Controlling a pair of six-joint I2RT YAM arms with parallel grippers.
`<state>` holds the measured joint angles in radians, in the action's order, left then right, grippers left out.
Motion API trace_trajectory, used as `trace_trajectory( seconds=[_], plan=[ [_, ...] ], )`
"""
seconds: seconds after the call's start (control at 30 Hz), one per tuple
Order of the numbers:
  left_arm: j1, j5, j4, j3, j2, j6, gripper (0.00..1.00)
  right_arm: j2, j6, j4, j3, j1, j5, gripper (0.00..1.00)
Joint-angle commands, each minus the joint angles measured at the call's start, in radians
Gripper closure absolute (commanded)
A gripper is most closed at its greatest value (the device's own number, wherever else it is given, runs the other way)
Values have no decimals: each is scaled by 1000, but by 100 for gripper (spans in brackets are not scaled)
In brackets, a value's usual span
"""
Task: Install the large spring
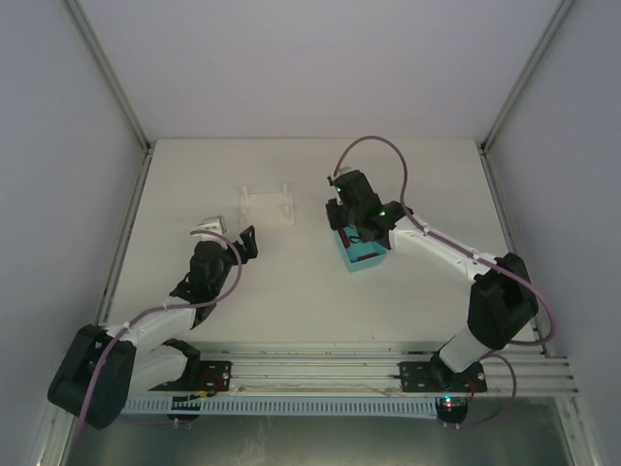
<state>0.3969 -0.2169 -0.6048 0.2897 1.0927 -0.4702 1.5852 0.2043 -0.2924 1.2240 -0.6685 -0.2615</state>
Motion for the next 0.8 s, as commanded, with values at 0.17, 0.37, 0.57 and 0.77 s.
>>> trace_trajectory(
  seconds=[0.17,0.37,0.57,0.77],
  plan=[
    [-3,47,-39,3,-1,73,1,161,-16,4,210,-84,33,89],
    [-3,-17,-19,-8,-34,78,1,315,-19,6,339,-114,45,89],
    [-3,-48,-27,-31,-70,79,1,421,-19,-5,435,-115,44,88],
    [-3,-30,-24,-24,-67,82,1,514,-23,-50,553,-114,30,87]
  ],
)
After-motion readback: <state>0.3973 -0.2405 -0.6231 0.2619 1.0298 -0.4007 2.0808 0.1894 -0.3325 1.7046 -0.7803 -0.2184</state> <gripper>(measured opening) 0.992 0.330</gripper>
